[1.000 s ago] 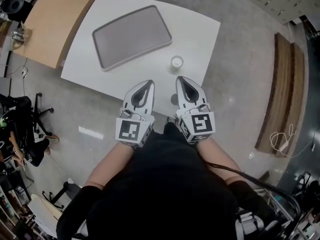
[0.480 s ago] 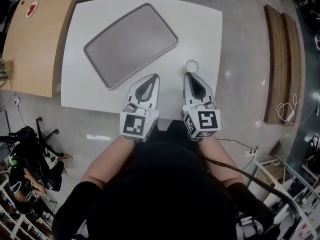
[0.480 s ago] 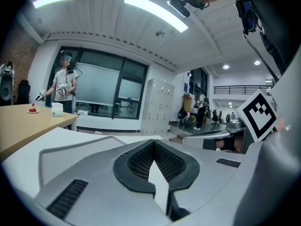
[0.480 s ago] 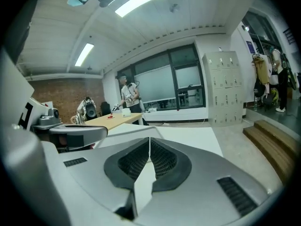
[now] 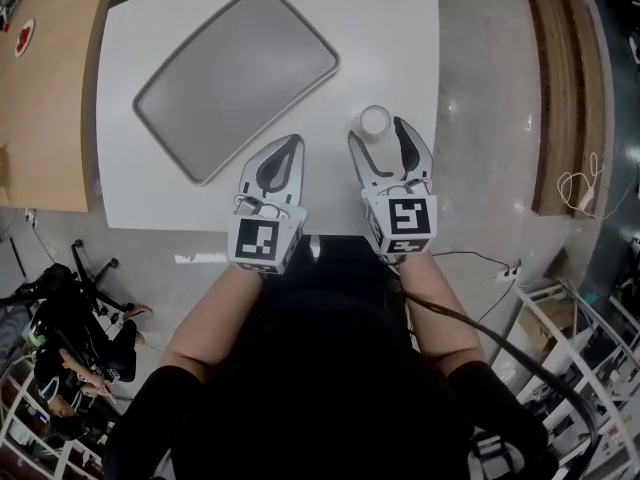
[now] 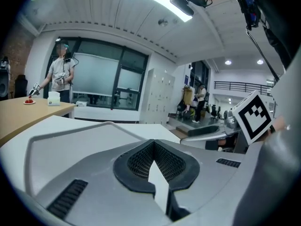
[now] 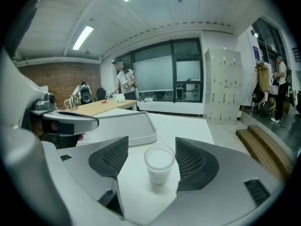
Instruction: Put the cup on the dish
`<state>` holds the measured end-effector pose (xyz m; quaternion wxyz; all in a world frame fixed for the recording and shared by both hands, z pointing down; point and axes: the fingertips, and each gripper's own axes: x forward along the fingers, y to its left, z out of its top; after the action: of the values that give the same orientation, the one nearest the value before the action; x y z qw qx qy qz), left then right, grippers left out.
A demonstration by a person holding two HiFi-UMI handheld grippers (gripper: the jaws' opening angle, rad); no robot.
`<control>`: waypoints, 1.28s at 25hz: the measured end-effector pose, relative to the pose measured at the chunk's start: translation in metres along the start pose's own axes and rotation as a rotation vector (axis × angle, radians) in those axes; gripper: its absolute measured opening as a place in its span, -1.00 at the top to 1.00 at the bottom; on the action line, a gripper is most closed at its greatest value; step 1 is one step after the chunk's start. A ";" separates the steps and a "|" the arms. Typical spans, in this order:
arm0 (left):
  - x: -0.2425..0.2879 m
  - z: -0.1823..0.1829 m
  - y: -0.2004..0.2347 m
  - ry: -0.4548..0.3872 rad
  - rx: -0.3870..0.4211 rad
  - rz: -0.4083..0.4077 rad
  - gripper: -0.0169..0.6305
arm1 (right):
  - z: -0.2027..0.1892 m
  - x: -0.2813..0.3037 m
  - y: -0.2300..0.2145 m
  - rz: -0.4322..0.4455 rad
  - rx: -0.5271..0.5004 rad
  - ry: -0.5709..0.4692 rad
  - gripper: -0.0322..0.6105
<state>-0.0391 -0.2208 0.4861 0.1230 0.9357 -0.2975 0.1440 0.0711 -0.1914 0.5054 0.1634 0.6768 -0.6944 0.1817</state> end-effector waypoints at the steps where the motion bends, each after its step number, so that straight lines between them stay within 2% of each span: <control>1: 0.002 -0.002 0.000 0.005 0.001 0.005 0.95 | -0.008 0.007 -0.002 0.008 0.004 0.024 0.08; 4: 0.006 -0.009 0.002 0.015 -0.007 0.028 0.95 | -0.028 0.027 -0.007 0.034 0.031 0.053 -0.01; 9: 0.007 -0.013 0.006 0.015 -0.021 0.061 0.95 | -0.038 0.053 -0.018 0.034 0.055 0.040 -0.02; 12: 0.003 -0.018 0.012 0.025 -0.048 0.084 0.95 | -0.042 0.064 -0.017 0.033 0.039 0.060 -0.01; 16: -0.001 -0.024 0.020 0.031 -0.043 0.095 0.95 | -0.041 0.068 -0.013 0.025 -0.011 0.054 0.04; 19: -0.001 -0.021 0.023 0.028 -0.052 0.106 0.95 | -0.038 0.066 -0.012 0.039 -0.009 0.050 0.05; 24: -0.002 -0.011 0.035 0.008 -0.057 0.132 0.95 | -0.019 0.066 -0.006 0.064 -0.017 0.031 0.05; 32: -0.019 0.008 0.069 -0.028 -0.062 0.183 0.95 | 0.045 0.092 0.034 0.140 -0.092 -0.051 0.06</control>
<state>-0.0929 -0.2679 0.4822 0.1341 0.9022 -0.3879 0.1323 0.0353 -0.2928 0.5083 0.1636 0.6228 -0.7515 0.1434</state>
